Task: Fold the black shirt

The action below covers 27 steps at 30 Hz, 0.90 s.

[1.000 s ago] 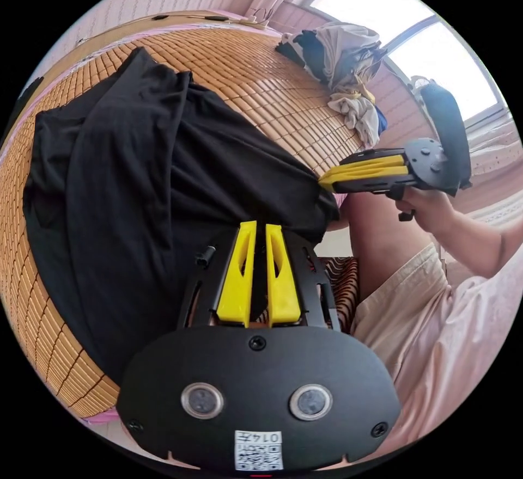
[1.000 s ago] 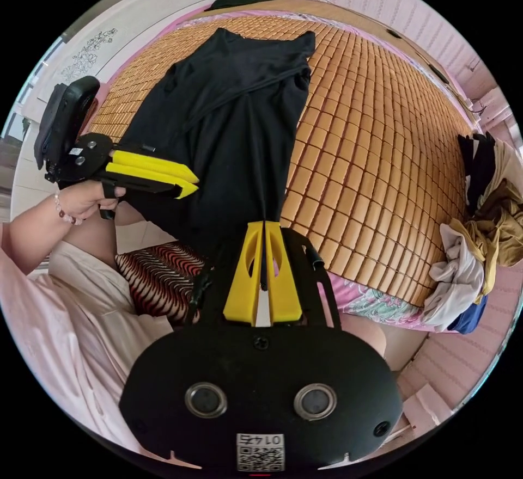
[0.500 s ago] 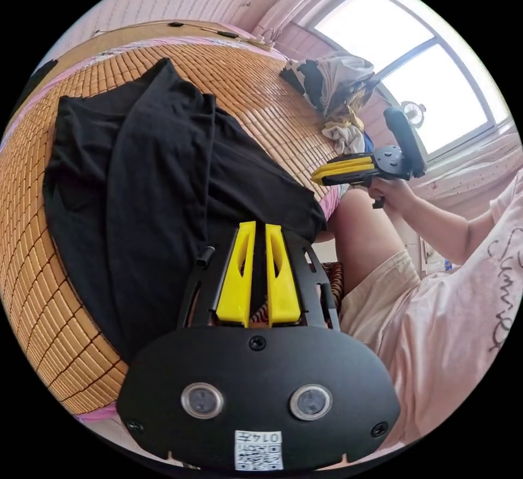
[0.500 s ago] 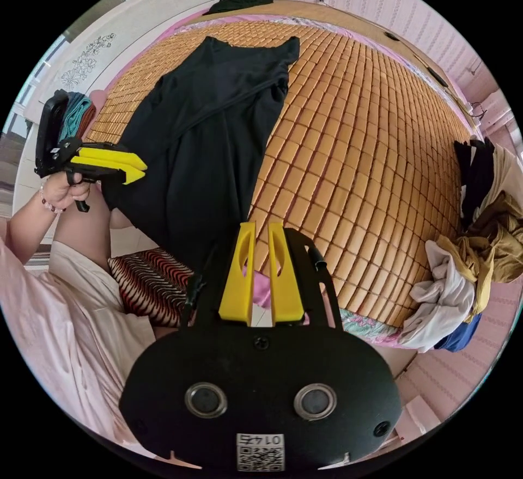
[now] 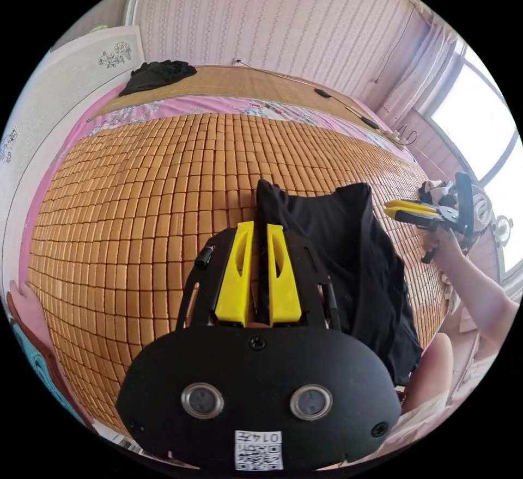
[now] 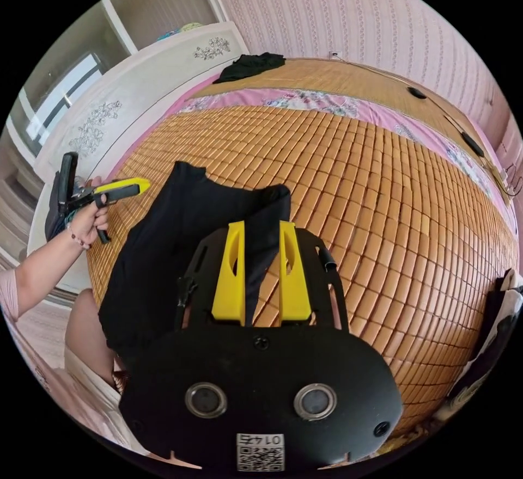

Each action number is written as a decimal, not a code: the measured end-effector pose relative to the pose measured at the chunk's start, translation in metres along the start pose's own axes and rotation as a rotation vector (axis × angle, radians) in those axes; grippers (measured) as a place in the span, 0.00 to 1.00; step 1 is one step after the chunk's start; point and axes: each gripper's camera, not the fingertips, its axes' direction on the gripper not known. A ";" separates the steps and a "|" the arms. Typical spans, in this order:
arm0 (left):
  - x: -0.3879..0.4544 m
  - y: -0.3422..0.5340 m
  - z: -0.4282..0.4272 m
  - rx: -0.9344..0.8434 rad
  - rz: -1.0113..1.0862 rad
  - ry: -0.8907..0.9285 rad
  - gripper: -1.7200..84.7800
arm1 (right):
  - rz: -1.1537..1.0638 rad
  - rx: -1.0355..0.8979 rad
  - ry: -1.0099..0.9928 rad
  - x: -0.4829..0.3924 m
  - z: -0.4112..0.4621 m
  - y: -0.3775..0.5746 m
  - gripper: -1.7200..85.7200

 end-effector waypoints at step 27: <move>-0.021 0.015 -0.159 0.143 0.184 0.276 0.01 | -0.104 0.219 -0.291 0.049 -0.144 0.102 0.03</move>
